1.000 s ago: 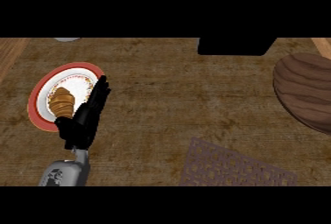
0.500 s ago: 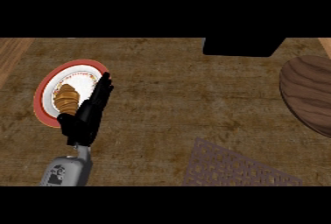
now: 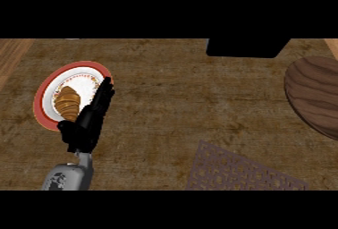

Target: Pick the lemon from the placemat and place it in the bowl

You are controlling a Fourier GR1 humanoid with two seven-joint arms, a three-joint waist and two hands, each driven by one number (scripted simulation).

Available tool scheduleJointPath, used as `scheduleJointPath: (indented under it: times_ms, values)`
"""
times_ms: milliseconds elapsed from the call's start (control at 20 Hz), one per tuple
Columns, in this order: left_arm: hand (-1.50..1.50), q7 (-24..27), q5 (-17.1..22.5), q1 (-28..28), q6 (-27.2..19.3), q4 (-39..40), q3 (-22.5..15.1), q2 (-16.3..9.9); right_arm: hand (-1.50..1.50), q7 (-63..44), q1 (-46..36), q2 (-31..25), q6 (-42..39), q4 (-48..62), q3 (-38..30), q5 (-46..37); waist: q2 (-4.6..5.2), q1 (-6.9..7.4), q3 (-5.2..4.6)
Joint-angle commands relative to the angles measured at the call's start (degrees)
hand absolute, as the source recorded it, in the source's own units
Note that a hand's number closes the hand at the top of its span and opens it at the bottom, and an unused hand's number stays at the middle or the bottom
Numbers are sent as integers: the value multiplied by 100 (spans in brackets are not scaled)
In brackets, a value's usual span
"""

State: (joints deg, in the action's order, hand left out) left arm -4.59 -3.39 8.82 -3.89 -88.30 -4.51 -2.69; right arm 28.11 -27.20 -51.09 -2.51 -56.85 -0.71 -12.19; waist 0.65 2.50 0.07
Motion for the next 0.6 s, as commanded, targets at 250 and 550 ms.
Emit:
scheduleJointPath:
  times_ms: [250, 550]
  values:
    - [0, 217, 98, -20, 152, 162, 1, 36, -150, 730, -1138, 422, -1009, 2501, 362, -501, 39, 72, 6]
    - [0, 222, -1, -34, 60, 190, 4, 57, -150, 1946, -1537, 404, -1798, 3336, 79, -320, 11, -25, 7]
